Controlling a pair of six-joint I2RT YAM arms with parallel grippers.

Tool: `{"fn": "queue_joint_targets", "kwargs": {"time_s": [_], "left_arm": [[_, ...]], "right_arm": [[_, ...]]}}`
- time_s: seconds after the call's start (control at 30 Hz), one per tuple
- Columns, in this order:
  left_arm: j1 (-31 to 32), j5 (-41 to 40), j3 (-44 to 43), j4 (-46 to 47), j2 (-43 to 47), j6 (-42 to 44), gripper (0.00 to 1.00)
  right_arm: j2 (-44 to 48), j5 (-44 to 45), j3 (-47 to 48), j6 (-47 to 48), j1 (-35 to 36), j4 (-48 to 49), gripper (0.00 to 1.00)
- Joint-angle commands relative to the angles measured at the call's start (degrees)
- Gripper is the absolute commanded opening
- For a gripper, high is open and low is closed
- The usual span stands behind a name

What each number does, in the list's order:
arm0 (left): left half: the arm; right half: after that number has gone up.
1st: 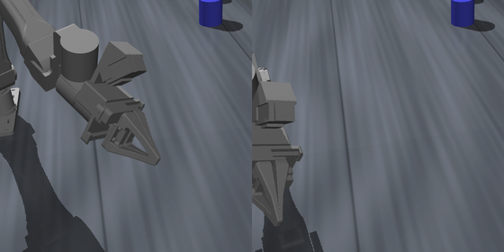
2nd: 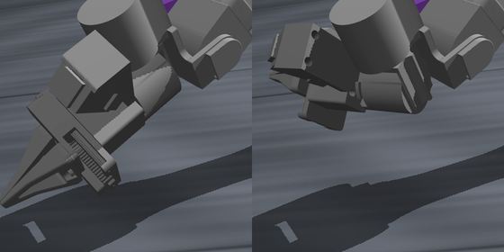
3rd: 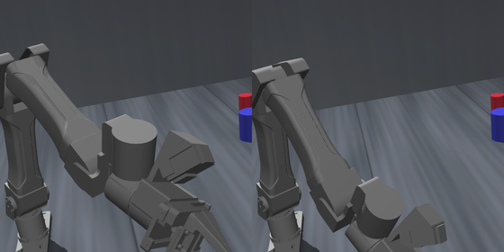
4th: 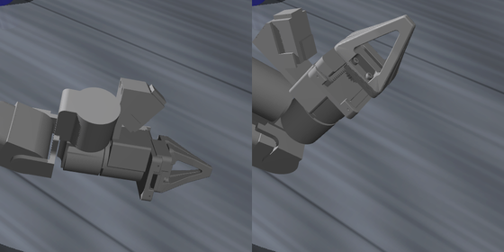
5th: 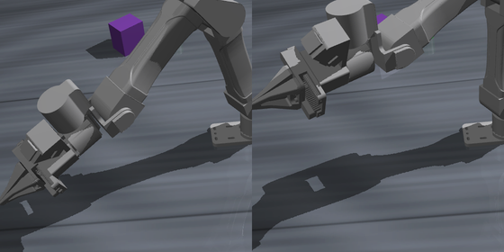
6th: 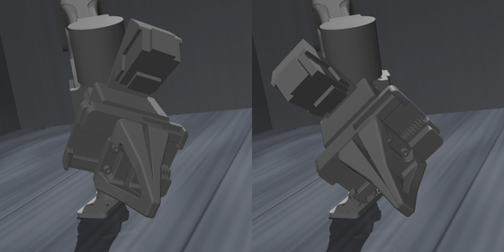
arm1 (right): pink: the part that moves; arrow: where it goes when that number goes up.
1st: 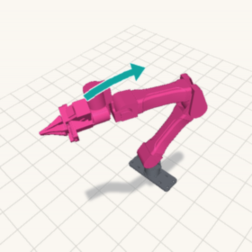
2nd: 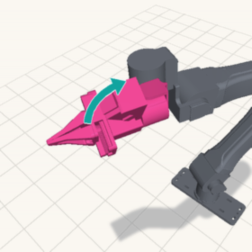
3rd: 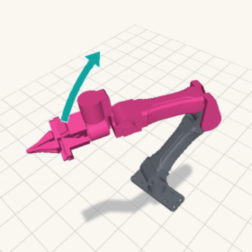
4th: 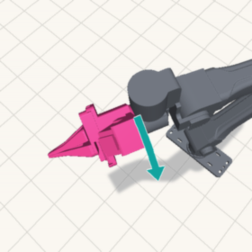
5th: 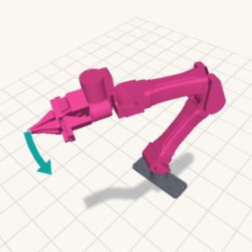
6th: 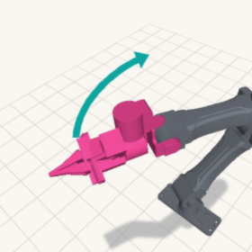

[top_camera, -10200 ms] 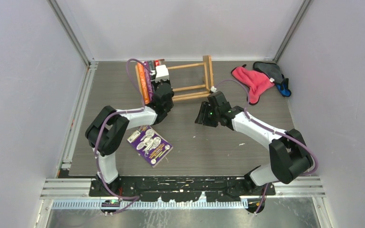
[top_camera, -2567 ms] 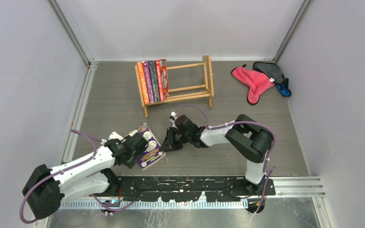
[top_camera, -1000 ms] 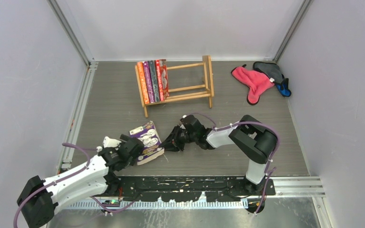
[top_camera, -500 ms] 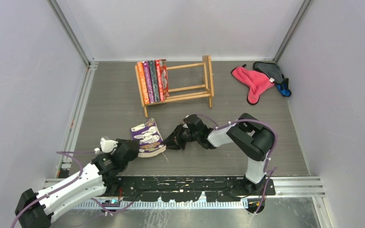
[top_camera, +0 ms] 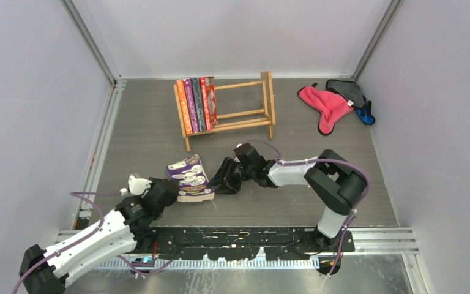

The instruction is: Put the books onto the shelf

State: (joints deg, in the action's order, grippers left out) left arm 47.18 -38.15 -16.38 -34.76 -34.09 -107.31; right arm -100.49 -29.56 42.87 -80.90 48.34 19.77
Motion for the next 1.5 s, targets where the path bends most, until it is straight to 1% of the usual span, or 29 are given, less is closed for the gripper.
{"fn": "queue_joint_targets", "kwargs": {"time_s": [0.0, 0.07, 0.2, 0.4, 0.53, 0.6, 0.77, 0.83, 0.93, 1.17, 1.3, 1.37, 1.4, 1.43, 1.47], "left_arm": [[0.1, -0.5, -5.1, -6.1, -2.8, 3.0, 0.0], [0.2, -0.2, -6.7, -7.3, -4.8, 3.7, 0.0], [0.5, 0.4, -9.0, -9.1, -8.5, 4.5, 0.0], [2.2, -0.7, -12.7, -11.4, -12.5, 4.9, 0.0], [3.8, -2.8, -15.3, -13.3, -14.7, 5.1, 0.0], [5.1, -3.8, -16.2, -14.2, -15.3, 4.7, 0.0], [9.9, -8.2, -18.4, -17.8, -16.2, 1.8, 0.0], [12.2, -10.2, -19.4, -18.6, -16.8, 1.8, 0.0], [15.7, -13.9, -22.1, -19.5, -18.4, 3.7, 0.0], [22.5, -21.3, -27.4, -20.0, -21.6, 12.3, 0.0], [25.2, -24.0, -27.0, -18.8, -19.5, 15.9, 0.0], [25.9, -24.7, -26.3, -16.7, -17.9, 19.1, 0.0], [26.1, -25.0, -26.0, -15.3, -17.0, 21.1, 0.0], [26.3, -25.2, -25.6, -14.0, -16.0, 22.9, 0.0], [26.3, -25.3, -25.3, -13.0, -15.1, 24.6, 0.0]], "right_arm": [[8.3, 5.8, 5.6, 15.5, 0.5, -18.5, 0.51], [10.4, 9.1, 7.0, 20.1, 0.5, -25.5, 0.52], [14.0, 15.6, 9.4, 28.0, 0.5, -34.5, 0.53], [18.6, 25.2, 13.0, 38.5, 1.7, -44.8, 0.54], [20.9, 29.3, 14.9, 42.7, 3.6, -48.0, 0.55], [21.8, 31.6, 14.8, 43.1, 4.2, -48.3, 0.55], [24.5, 31.1, 12.9, 41.9, 4.5, -47.3, 0.55], [25.3, 31.0, 12.3, 41.7, 4.6, -47.4, 0.6], [26.6, 31.3, 11.7, 41.8, 4.6, -47.8, 0.67], [27.5, 31.1, 11.6, 41.5, 4.6, -46.9, 0.73], [28.3, 31.1, 11.1, 40.6, 4.3, -45.6, 0.81], [28.9, 31.0, 10.7, 40.4, 4.2, -44.8, 0.85], [29.1, 31.1, 10.7, 40.4, 4.1, -44.6, 0.9], [29.5, 31.4, 10.7, 40.5, 4.1, -44.3, 0.99], [30.0, 31.8, 10.5, 40.5, 4.1, -43.7, 1.0]]}}
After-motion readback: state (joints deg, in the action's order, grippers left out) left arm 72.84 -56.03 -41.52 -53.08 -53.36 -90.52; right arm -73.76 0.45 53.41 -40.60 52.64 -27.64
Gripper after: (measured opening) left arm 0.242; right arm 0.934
